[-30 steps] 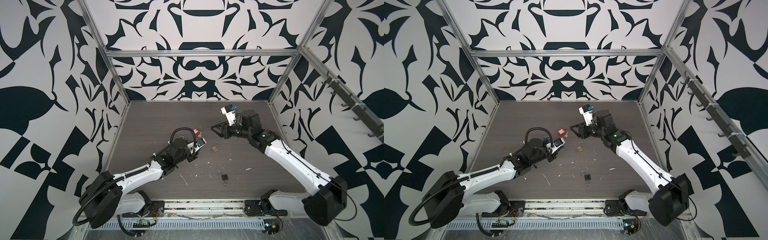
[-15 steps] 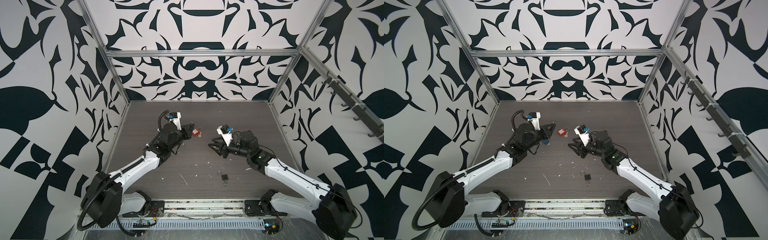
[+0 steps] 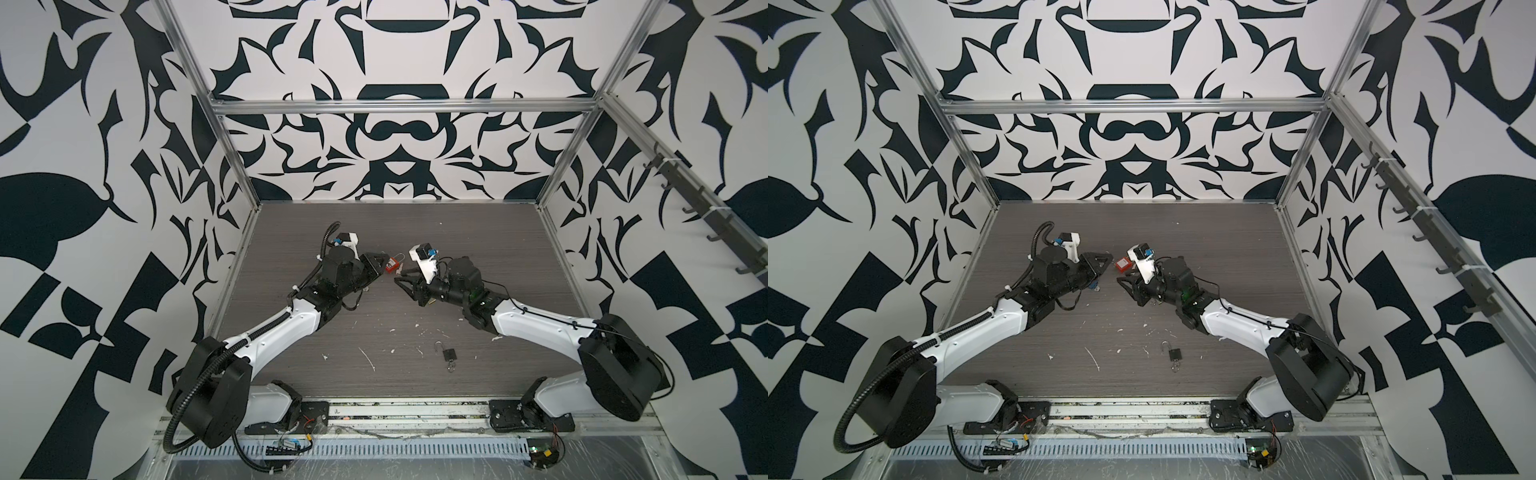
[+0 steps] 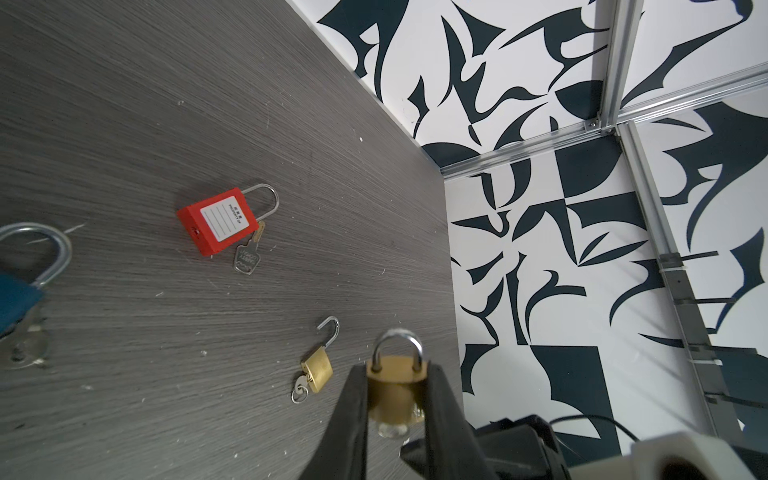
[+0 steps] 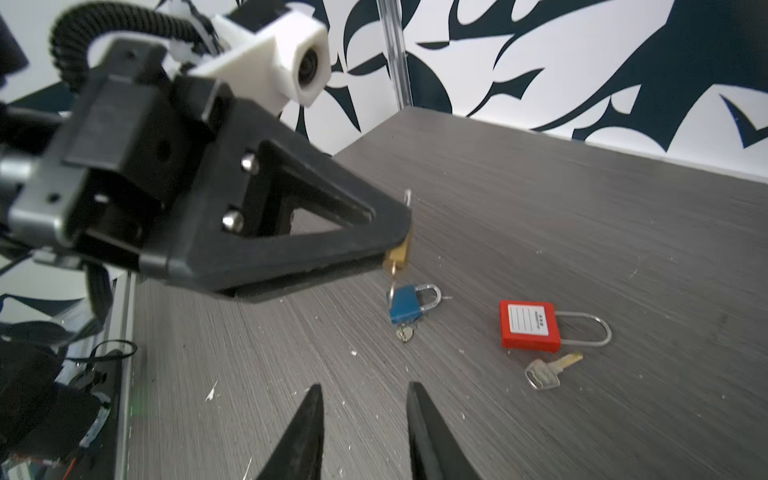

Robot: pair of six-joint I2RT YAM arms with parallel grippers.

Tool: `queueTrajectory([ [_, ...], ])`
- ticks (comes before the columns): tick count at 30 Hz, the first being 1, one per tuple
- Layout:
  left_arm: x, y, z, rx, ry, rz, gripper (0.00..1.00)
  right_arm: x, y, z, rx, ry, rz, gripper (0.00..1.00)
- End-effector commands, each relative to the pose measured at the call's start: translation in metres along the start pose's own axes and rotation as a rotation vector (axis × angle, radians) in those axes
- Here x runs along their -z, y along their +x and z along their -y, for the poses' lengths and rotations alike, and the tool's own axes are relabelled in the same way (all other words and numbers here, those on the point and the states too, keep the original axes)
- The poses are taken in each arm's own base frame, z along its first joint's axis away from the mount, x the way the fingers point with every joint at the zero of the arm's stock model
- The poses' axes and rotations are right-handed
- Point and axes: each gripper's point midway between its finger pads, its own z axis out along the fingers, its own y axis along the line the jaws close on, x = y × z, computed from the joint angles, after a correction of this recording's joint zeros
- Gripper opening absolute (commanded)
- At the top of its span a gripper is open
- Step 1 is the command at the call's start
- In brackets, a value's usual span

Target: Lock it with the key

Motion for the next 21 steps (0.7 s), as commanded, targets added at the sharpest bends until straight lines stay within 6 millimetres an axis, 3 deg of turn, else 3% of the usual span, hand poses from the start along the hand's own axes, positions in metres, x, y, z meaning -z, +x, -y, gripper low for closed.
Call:
queueTrajectory([
  [1,0.007,-0.005,0.008,0.018,0.014,0.010,0.00,-0.003,-0.046,-0.005,0.024,0.000,0.132,0.36],
  [4,0.007,-0.006,0.006,0.018,0.011,0.008,0.00,-0.009,-0.046,-0.004,0.022,-0.005,0.125,0.37],
  [5,0.014,-0.009,0.016,0.011,0.038,0.021,0.00,-0.011,-0.047,-0.003,0.021,-0.005,0.126,0.37],
  [21,0.014,-0.007,0.013,0.001,0.036,0.006,0.00,-0.024,-0.047,-0.003,0.010,-0.028,0.112,0.32],
])
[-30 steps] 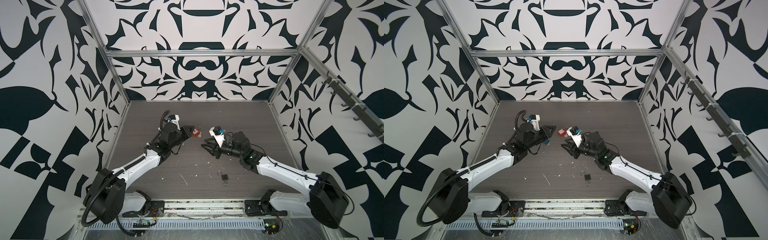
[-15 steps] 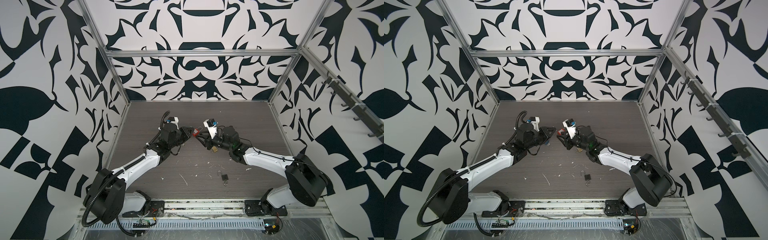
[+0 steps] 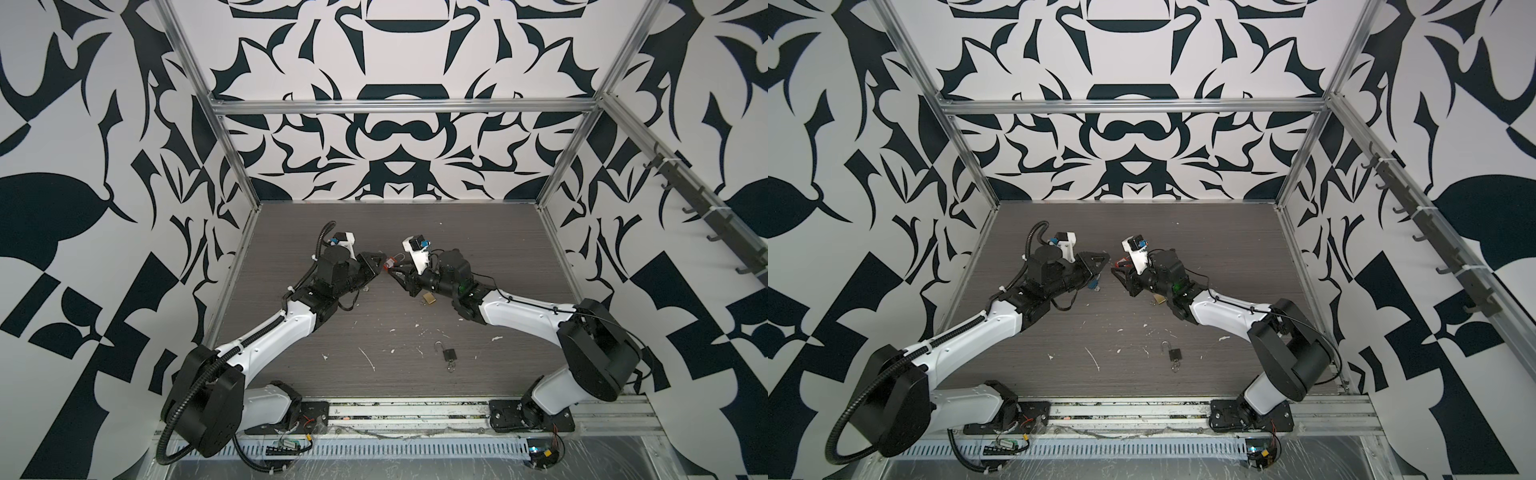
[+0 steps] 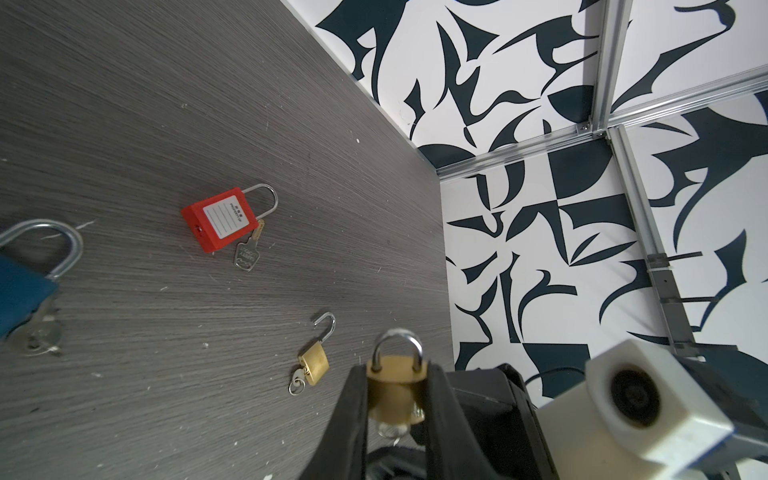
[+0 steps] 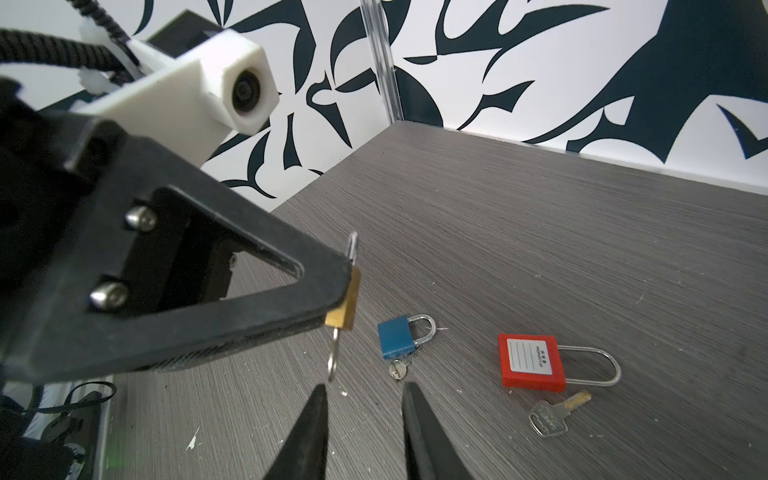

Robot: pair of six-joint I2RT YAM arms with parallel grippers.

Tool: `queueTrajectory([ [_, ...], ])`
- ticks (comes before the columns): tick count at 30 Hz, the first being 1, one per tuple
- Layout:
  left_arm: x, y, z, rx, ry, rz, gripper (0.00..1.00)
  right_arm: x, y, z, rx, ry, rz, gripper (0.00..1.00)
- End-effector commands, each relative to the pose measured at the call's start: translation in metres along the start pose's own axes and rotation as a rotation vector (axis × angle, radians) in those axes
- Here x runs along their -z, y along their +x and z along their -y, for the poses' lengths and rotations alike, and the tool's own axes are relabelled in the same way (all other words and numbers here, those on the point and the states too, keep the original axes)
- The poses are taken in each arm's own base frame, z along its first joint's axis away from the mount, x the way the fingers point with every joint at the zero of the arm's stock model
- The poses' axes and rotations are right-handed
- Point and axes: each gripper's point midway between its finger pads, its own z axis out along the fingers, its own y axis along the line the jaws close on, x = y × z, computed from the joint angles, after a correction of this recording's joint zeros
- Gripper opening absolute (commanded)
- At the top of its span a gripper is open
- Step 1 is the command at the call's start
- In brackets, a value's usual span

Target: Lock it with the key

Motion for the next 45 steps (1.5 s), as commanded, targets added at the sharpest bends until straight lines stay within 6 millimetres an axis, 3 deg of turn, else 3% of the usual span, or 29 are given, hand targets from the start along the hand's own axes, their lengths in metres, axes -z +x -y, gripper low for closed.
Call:
queueTrajectory([
  [1,0.003,-0.003,0.007,-0.007,0.024,0.005,0.00,-0.001,-0.036,-0.013,0.033,-0.042,0.090,0.32],
  [9,0.003,-0.002,0.007,-0.014,0.024,0.001,0.00,-0.007,-0.036,-0.013,0.027,-0.054,0.082,0.27],
  [19,0.003,-0.001,0.006,-0.011,0.022,-0.006,0.00,-0.010,-0.033,-0.016,0.019,-0.077,0.068,0.00],
  [27,0.002,-0.005,0.002,-0.008,0.003,0.010,0.00,-0.009,-0.028,-0.017,0.021,-0.085,0.051,0.00],
  [31,0.004,-0.026,-0.001,-0.008,-0.010,0.060,0.00,-0.005,-0.011,-0.015,0.002,-0.080,0.016,0.00],
  [37,0.022,-0.095,-0.012,-0.033,-0.076,0.274,0.00,0.019,0.029,-0.017,-0.058,-0.071,-0.052,0.00],
  [40,0.028,-0.112,-0.014,-0.063,-0.106,0.322,0.00,0.033,0.041,-0.017,-0.090,-0.053,-0.066,0.00],
  [42,0.028,-0.108,-0.015,-0.124,-0.140,0.285,0.00,0.041,0.045,-0.016,-0.104,-0.035,-0.075,0.00],
  [45,0.017,-0.075,-0.030,-0.222,-0.224,0.110,0.00,0.051,0.051,-0.012,-0.110,0.012,-0.100,0.00],
])
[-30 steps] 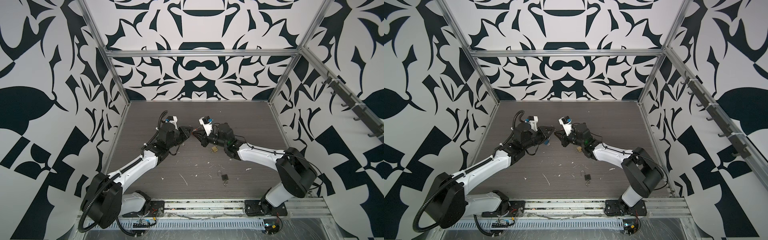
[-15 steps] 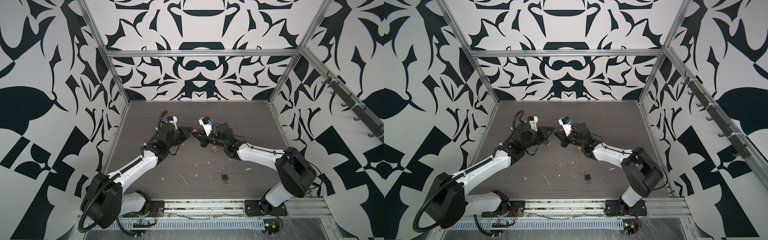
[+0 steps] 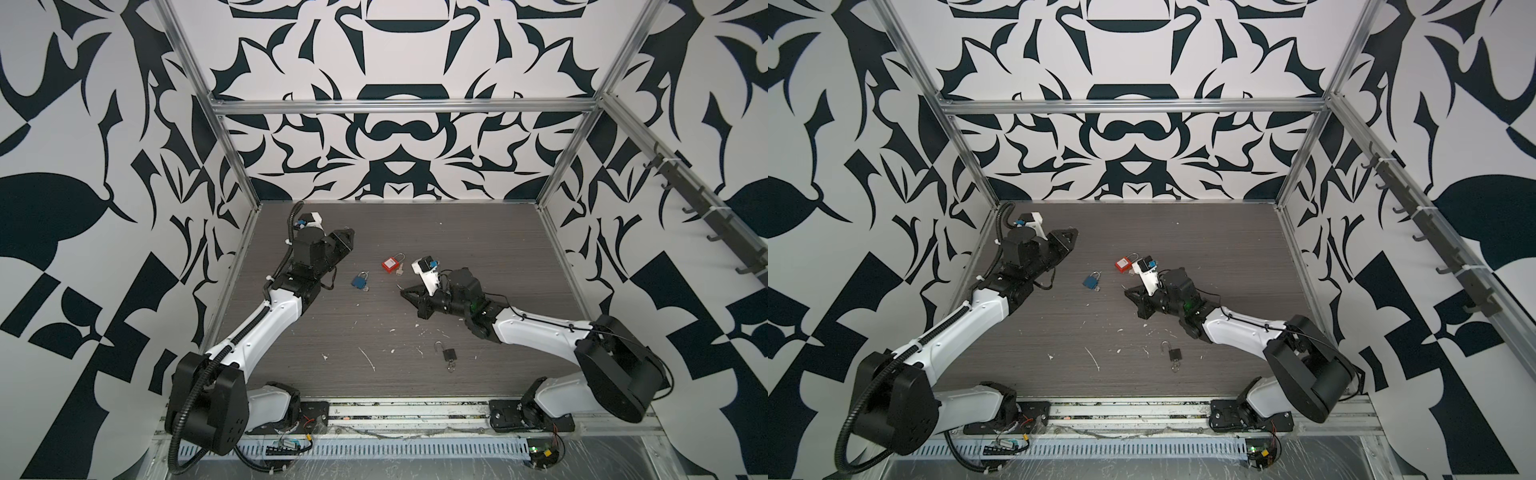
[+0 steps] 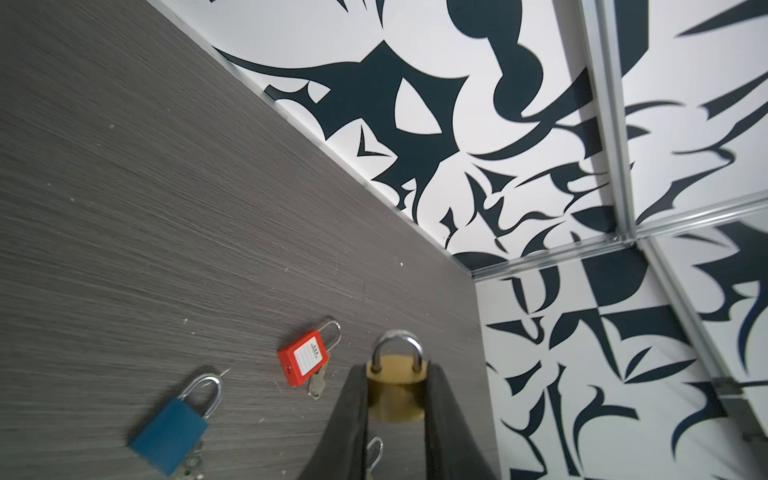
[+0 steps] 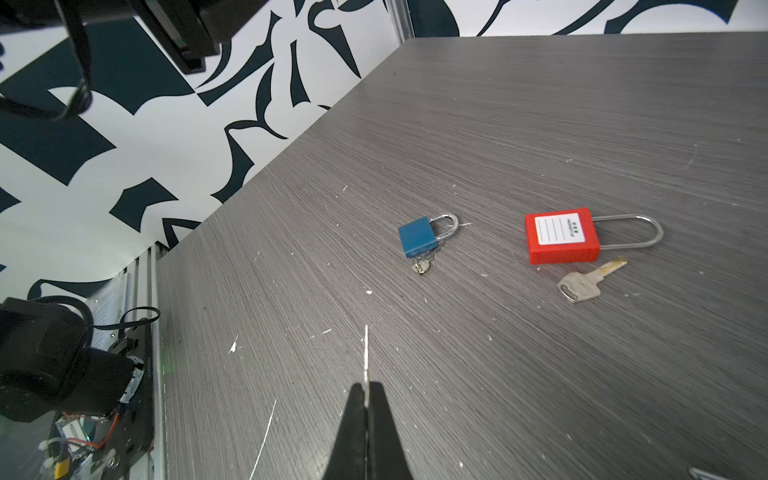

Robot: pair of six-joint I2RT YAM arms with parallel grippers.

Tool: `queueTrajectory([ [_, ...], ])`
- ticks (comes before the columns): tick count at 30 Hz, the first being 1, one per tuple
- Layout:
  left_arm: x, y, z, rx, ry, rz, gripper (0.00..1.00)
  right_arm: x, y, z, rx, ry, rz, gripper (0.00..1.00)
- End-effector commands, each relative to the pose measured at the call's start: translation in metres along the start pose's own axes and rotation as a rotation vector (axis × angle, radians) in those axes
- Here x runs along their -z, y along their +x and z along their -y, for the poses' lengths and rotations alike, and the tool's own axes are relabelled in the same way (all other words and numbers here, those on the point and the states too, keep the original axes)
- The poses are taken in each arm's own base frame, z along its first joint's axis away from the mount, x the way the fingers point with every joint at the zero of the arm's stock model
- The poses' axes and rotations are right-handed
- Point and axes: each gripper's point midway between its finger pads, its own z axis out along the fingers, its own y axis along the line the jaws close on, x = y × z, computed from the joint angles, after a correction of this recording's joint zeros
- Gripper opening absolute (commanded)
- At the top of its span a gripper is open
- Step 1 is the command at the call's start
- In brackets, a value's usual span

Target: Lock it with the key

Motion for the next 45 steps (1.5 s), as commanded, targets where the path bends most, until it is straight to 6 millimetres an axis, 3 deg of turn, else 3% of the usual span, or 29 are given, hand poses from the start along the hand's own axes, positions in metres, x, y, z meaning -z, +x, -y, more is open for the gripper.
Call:
queueTrajectory([
  [1,0.001,0.045,-0.014,-0.182,-0.095,-0.192,0.00,0.012,-0.008,0.001,-0.006,0.049,0.015,0.00],
  [4,0.016,0.096,-0.025,-0.370,-0.145,-0.370,0.00,0.017,0.000,0.005,-0.013,0.079,-0.031,0.00],
  [5,0.027,0.109,-0.019,-0.466,-0.114,-0.415,0.00,0.018,0.004,0.004,-0.014,0.081,-0.053,0.00],
  [10,0.067,0.174,-0.029,-0.849,-0.037,-0.636,0.00,0.027,0.021,0.001,-0.036,0.080,-0.143,0.00],
  [13,0.083,0.206,-0.037,-1.028,0.045,-0.743,0.00,0.034,0.028,-0.003,-0.051,0.068,-0.172,0.00],
  [20,0.090,0.254,-0.066,-1.376,0.213,-0.957,0.00,0.040,0.044,-0.002,-0.095,0.072,-0.199,0.00],
  [26,0.081,0.268,-0.105,-1.543,0.192,-1.089,0.00,0.040,0.050,0.001,-0.105,0.083,-0.210,0.00],
  [34,0.066,0.278,-0.128,-1.548,0.119,-1.160,0.00,0.038,0.052,0.003,-0.101,0.089,-0.216,0.00],
  [41,0.065,0.282,-0.126,-1.514,0.122,-1.169,0.34,0.038,0.051,0.005,-0.096,0.099,-0.207,0.00],
  [45,0.062,0.275,-0.123,-1.546,0.110,-1.123,0.54,0.039,0.051,0.008,-0.095,0.111,-0.202,0.00],
])
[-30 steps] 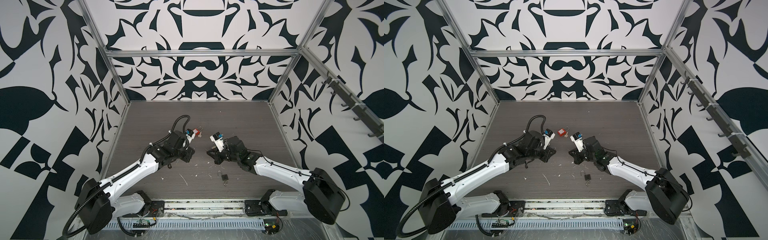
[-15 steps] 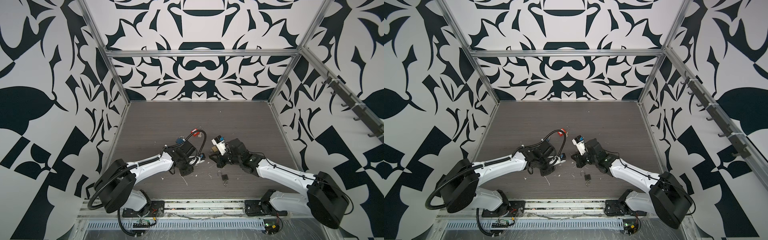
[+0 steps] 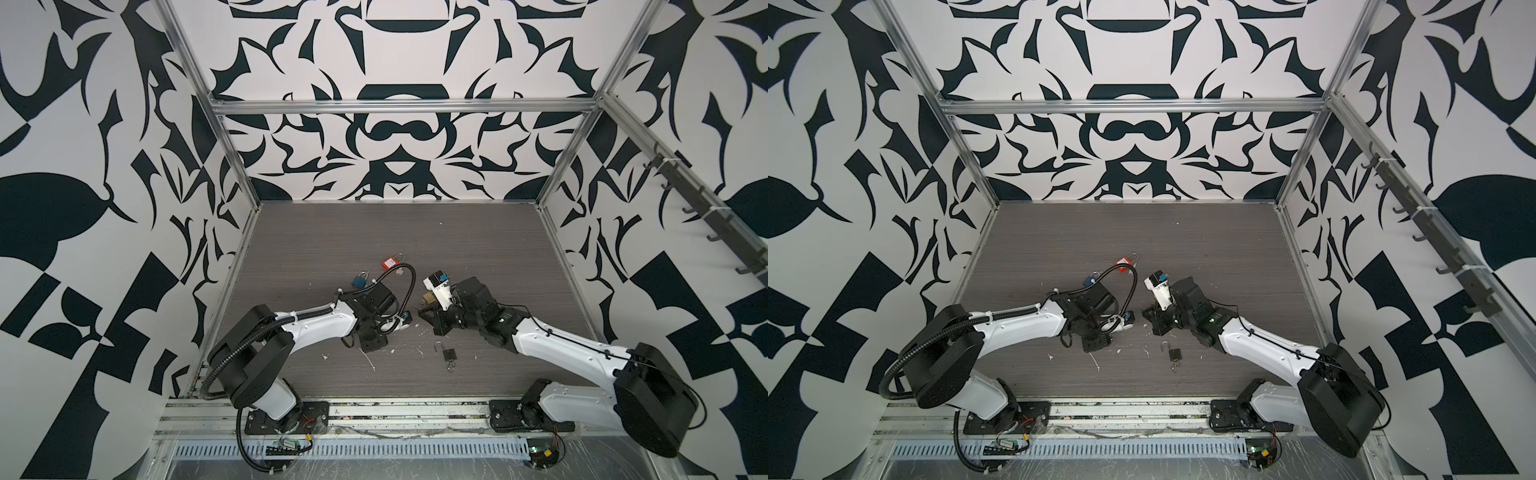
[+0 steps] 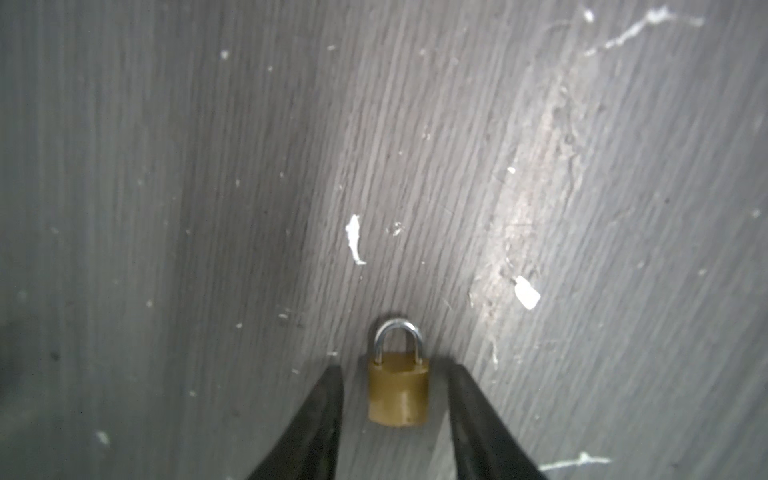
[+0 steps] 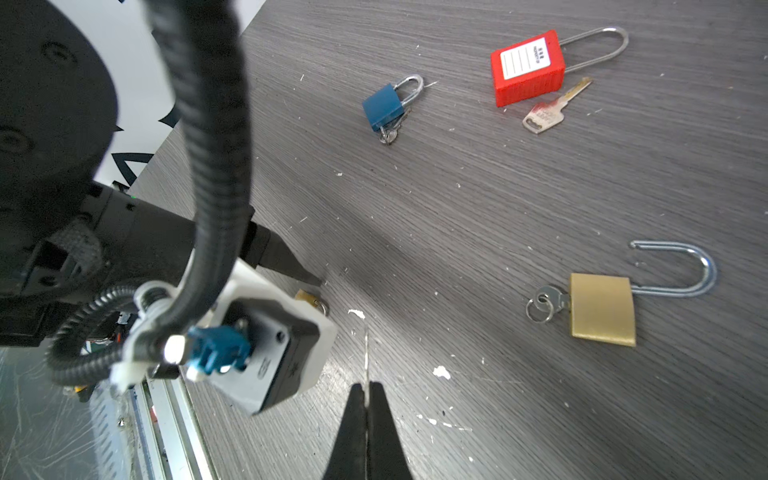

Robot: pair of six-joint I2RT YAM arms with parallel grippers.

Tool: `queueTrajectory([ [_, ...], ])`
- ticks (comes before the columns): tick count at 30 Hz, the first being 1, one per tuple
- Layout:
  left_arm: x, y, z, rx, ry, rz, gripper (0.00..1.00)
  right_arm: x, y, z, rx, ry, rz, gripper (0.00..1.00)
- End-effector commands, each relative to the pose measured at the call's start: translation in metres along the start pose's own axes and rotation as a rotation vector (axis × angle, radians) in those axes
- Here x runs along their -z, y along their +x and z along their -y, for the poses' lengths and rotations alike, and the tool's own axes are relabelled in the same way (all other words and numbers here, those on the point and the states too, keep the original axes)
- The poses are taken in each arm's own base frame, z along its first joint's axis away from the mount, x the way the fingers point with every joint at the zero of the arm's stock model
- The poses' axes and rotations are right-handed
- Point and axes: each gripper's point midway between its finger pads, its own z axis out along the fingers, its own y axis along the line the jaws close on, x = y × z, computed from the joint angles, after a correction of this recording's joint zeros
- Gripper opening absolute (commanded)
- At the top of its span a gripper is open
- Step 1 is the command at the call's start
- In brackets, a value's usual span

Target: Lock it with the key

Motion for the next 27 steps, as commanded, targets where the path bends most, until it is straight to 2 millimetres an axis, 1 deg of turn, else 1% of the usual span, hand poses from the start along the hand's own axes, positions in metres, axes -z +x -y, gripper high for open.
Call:
queueTrajectory([
  [1,0.008,-0.003,-0.005,-0.026,-0.035,0.019,0.57,0.001,-0.006,0.001,0.011,0.012,0.031,0.00],
  [4,0.027,-0.009,-0.017,-0.038,-0.111,0.081,0.66,0.001,-0.007,0.001,0.006,0.012,0.029,0.00],
  [7,0.059,-0.018,-0.035,-0.017,-0.202,0.191,0.72,0.000,-0.004,0.000,-0.003,0.003,-0.002,0.00],
  [9,0.090,-0.023,-0.050,0.014,-0.286,0.290,0.74,-0.003,-0.001,-0.002,-0.016,-0.007,-0.033,0.00],
  [12,0.140,-0.028,-0.079,0.111,-0.446,0.473,0.84,-0.011,0.008,-0.004,-0.036,-0.028,-0.098,0.00],
  [13,0.160,-0.029,-0.088,0.164,-0.502,0.555,0.91,-0.015,0.012,-0.006,-0.048,-0.036,-0.128,0.00],
  [15,0.195,-0.030,-0.104,0.279,-0.603,0.718,1.00,-0.024,0.022,-0.010,-0.067,-0.051,-0.198,0.00],
  [17,0.222,-0.025,-0.115,0.424,-0.644,0.850,0.99,-0.034,0.031,-0.016,-0.084,-0.073,-0.275,0.00],
  [19,0.234,-0.019,-0.123,0.548,-0.646,0.912,0.99,-0.043,0.038,-0.019,-0.105,-0.075,-0.341,0.00],
  [21,0.237,-0.017,-0.128,0.649,-0.626,0.928,0.99,-0.052,0.042,-0.022,-0.129,-0.079,-0.391,0.00],
  [27,0.221,-0.018,-0.129,0.707,-0.562,0.876,0.99,-0.075,0.058,-0.032,-0.178,-0.105,-0.521,0.00],
])
